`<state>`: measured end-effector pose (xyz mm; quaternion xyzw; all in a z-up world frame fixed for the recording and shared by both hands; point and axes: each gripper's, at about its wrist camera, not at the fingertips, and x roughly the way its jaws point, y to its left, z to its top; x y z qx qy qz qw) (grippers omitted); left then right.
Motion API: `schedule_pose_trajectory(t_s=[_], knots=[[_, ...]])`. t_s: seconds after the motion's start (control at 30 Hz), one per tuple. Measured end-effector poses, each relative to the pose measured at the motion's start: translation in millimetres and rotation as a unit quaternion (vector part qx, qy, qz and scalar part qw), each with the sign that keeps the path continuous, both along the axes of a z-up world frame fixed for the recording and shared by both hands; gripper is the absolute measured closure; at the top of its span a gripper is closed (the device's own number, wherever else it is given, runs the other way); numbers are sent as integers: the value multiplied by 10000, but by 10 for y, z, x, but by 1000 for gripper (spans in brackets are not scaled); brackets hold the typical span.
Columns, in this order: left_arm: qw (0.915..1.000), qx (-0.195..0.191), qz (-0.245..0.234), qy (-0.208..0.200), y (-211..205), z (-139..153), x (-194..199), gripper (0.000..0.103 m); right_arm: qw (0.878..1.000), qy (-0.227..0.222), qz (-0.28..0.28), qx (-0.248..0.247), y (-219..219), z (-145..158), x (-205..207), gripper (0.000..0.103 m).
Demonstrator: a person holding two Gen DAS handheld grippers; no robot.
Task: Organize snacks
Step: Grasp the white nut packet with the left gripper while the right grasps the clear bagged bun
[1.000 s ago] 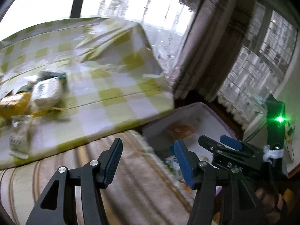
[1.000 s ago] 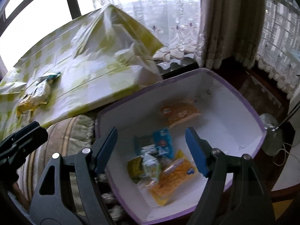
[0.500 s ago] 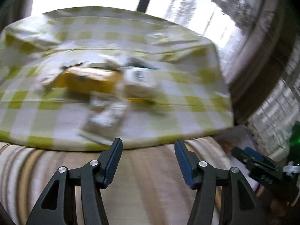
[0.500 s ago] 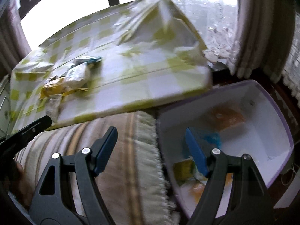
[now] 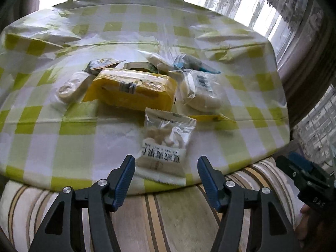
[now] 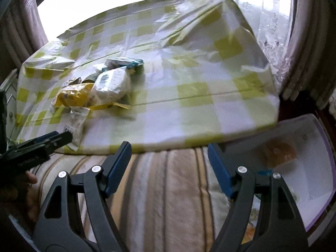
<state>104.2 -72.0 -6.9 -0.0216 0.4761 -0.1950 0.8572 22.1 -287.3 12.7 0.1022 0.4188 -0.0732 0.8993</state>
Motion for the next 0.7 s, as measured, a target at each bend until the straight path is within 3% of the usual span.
schedule_pose_trajectory(t_s=[0.27,0.4,0.7], knots=[[9989,331,-315,56,-159,-99,209,42,9998,-88,157,2,200,28,350,25],[9968,686,-366,-169,-247,-117,219,53,9997,-127,196,29,270,28,533,23],[9975,502,-297,-388,-177,-126,162,57,9989,-374,285,86,492,32,992,19]])
